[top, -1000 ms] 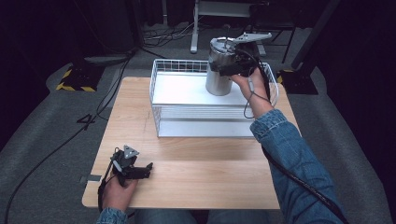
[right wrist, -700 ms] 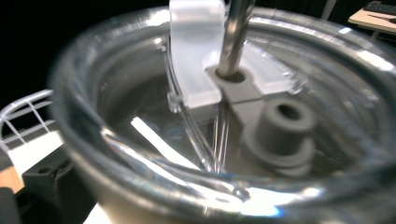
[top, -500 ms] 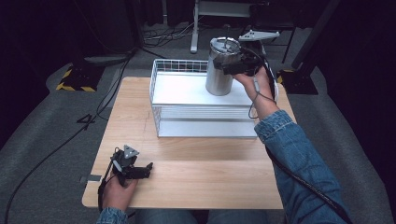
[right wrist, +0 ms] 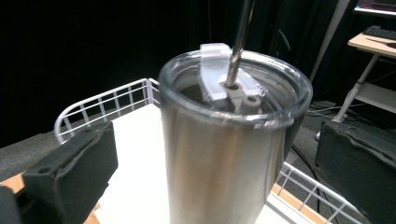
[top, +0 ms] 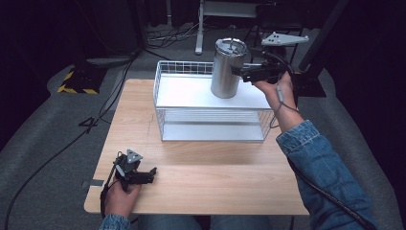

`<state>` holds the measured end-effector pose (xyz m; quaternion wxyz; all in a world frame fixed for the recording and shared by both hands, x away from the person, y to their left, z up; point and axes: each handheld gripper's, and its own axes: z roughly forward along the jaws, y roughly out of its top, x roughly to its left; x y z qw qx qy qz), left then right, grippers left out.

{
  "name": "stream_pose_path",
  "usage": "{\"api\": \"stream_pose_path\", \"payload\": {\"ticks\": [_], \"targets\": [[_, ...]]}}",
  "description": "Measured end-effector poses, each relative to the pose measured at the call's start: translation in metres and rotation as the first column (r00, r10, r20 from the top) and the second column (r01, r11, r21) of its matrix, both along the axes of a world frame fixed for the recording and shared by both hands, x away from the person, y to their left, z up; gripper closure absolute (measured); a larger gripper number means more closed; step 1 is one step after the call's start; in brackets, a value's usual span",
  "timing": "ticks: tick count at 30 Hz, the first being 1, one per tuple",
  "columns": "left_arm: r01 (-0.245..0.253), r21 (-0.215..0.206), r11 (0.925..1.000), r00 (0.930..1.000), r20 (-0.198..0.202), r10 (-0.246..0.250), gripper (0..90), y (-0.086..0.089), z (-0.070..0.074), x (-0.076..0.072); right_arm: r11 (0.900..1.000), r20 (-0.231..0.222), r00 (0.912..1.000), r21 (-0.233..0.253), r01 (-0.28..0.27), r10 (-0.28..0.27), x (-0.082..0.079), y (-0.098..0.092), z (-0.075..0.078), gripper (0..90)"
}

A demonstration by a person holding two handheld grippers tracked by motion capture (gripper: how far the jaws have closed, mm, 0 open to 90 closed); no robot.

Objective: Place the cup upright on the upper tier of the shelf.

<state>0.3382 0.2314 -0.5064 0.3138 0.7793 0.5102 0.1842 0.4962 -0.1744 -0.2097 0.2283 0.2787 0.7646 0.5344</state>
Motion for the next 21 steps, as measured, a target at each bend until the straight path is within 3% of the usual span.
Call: {"api": "stream_pose_path", "payload": {"ticks": [7, 21], "targets": [[0.007, 0.007, 1.0000, 1.0000, 0.002, -0.007, 5.1, 0.000, 0.000, -0.001, 0.999, 0.006, 0.9996, 0.029, -0.027, 0.027, -0.021, -0.017, -0.003, 0.0], [0.001, 0.001, 1.0000, 1.0000, 0.002, -0.001, 5.1, 0.000, 0.000, 0.000, 1.000, -0.020, 0.9995, -0.010, -0.024, 0.024, -0.054, -0.049, -0.023, 0.0]]}}
